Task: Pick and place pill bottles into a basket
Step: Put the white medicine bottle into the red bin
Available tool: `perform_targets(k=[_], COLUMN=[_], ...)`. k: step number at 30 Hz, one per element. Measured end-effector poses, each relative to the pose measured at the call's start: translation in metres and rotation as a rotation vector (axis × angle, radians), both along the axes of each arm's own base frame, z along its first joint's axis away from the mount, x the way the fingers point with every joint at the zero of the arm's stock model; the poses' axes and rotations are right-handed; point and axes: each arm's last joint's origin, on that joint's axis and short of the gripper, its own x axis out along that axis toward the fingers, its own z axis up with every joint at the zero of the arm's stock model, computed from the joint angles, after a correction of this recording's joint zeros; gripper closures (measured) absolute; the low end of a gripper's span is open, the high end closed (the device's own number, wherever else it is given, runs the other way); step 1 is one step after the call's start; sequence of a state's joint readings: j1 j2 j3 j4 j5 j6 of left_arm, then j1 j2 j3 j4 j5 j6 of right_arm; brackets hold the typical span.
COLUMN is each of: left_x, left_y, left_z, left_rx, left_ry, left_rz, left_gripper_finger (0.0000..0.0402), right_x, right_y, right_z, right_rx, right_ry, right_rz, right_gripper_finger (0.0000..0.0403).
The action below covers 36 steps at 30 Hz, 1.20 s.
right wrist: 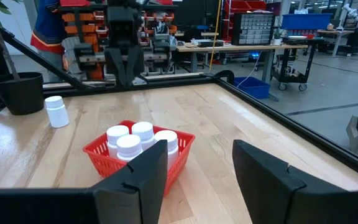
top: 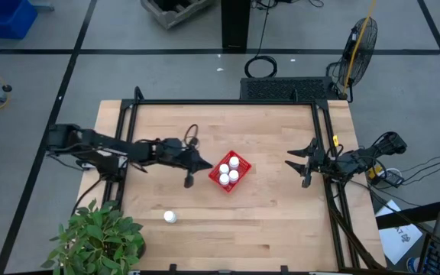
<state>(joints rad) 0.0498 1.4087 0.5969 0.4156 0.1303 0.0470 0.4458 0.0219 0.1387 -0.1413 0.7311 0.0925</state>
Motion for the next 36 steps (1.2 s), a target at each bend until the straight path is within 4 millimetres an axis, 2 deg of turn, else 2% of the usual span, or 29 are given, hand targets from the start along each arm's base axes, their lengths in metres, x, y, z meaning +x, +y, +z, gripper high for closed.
perform_targets(k=[7,13,18,24,31,36], left_x=[-0.051,-0.079,-0.09,-0.098,-0.096,-0.098], left_y=[-0.011,-0.025,-0.035,-0.054,-0.071,-0.079], left_z=[-0.004,-0.005,-0.012,-0.025,-0.018,-0.019], left_rx=[-0.028,-0.107,-0.17,-0.27,-0.258,-0.215], left_ry=[-0.048,-0.101,-0.072,0.082,0.029,0.032], left_rz=[-0.041,-0.291,-0.554,-0.712,-0.621,-0.563], left_gripper_finger=[0.0398,0.0395,0.0397,0.039,0.0391,0.0327], right_x=[0.0,0.0,0.0,0.0,0.0,0.0], right_y=[0.0,0.0,0.0,0.0,0.0,0.0], right_z=[0.0,0.0,0.0,0.0,0.0,0.0], right_rx=[0.0,0.0,0.0,0.0,0.0,0.0], right_ry=[0.0,0.0,0.0,0.0,0.0,0.0], right_rz=[0.0,0.0,0.0,0.0,0.0,0.0], right_gripper_finger=[0.0225,0.0228,0.0228,0.0226,0.023,0.0227])
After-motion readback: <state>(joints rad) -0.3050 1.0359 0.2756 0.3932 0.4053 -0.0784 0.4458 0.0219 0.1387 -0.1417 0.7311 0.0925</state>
